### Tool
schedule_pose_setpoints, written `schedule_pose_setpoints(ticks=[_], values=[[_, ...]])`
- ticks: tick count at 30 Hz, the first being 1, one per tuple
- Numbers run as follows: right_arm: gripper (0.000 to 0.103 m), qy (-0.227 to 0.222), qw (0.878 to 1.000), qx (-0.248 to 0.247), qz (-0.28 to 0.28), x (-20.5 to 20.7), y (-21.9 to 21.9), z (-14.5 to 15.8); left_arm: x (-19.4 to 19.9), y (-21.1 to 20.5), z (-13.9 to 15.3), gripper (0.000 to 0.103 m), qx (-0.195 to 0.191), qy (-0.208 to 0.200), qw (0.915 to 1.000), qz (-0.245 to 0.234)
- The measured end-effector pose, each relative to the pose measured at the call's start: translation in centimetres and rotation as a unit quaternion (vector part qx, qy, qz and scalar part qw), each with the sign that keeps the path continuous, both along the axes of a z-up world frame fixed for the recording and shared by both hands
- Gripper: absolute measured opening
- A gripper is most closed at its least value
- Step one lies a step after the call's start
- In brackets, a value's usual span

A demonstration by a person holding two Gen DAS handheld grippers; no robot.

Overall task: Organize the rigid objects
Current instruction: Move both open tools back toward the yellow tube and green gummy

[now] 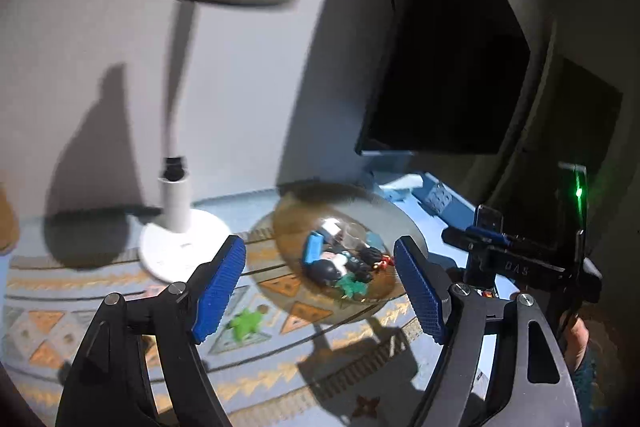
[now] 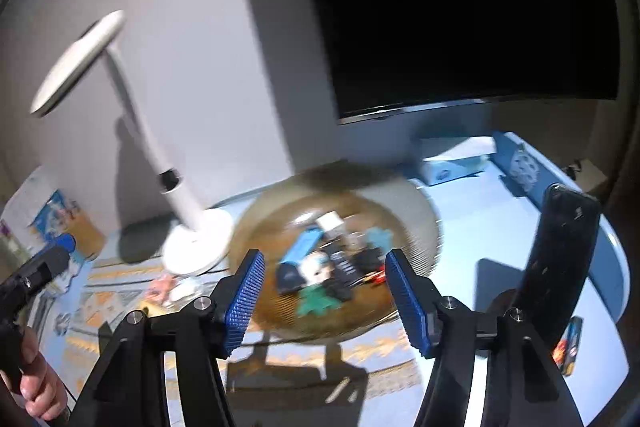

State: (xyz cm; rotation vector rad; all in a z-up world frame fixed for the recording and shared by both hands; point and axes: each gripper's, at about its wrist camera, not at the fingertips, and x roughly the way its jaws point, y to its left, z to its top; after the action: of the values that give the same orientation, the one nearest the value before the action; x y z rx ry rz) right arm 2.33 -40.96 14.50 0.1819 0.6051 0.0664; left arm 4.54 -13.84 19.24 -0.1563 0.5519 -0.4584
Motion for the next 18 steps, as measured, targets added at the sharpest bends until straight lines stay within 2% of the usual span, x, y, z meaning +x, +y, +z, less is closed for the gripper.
schedule_pose_setpoints(ticks=[2,6,8,12,16,18], values=[[0.061,0.000,1.000,-0.002,0.016,-0.9,1.7,-0.5,-1.8,2.2,-0.1,0.085,-0.003,-0.005,0.9998,0.020],[0.064,0.021,0.998,0.013,0.057,-1.8,5.4,-3.9,-4.2,6.7,-2.3,0.087,0.006,0.002,0.9971,0.075],[0.068,0.035,0.997,0.021,0.072,-1.8,7.1,-6.1,-4.6,8.8,-4.4,0.087,0.016,0.020,0.9936,0.110],[0.069,0.067,0.993,0.026,0.097,-0.9,10.3,-11.0,-4.2,12.6,-10.3,0.087,0.033,0.078,0.9806,0.177],[0.069,0.093,0.989,0.012,0.113,0.1,12.8,-14.8,-3.4,14.1,-15.1,0.087,0.046,0.126,0.9712,0.197],[0.069,0.103,0.988,-0.002,0.116,0.4,13.6,-15.9,-3.5,14.0,-16.5,0.087,0.064,0.132,0.9688,0.200]])
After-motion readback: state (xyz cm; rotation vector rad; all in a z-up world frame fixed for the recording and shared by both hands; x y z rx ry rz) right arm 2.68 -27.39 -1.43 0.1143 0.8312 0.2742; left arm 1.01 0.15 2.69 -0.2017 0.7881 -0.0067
